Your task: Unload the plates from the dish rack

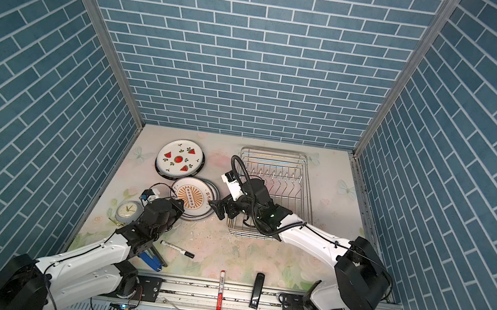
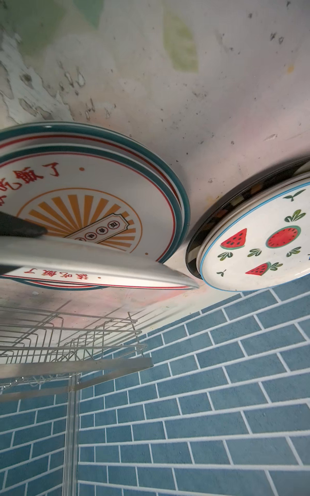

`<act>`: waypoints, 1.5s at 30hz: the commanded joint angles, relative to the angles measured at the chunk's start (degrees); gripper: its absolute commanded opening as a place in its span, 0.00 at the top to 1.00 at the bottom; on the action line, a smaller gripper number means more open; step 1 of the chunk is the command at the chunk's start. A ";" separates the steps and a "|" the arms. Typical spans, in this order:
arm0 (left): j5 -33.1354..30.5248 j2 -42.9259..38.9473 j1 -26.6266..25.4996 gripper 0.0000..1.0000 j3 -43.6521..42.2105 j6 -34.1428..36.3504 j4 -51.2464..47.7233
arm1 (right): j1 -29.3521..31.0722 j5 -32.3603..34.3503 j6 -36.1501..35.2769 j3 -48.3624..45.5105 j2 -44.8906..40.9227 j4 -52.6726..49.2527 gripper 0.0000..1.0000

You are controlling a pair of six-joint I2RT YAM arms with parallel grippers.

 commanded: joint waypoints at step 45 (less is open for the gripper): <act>-7.43 8.60 2.22 0.15 12.91 -3.72 -21.41 | 0.71 0.01 -5.12 7.37 5.85 -5.33 0.03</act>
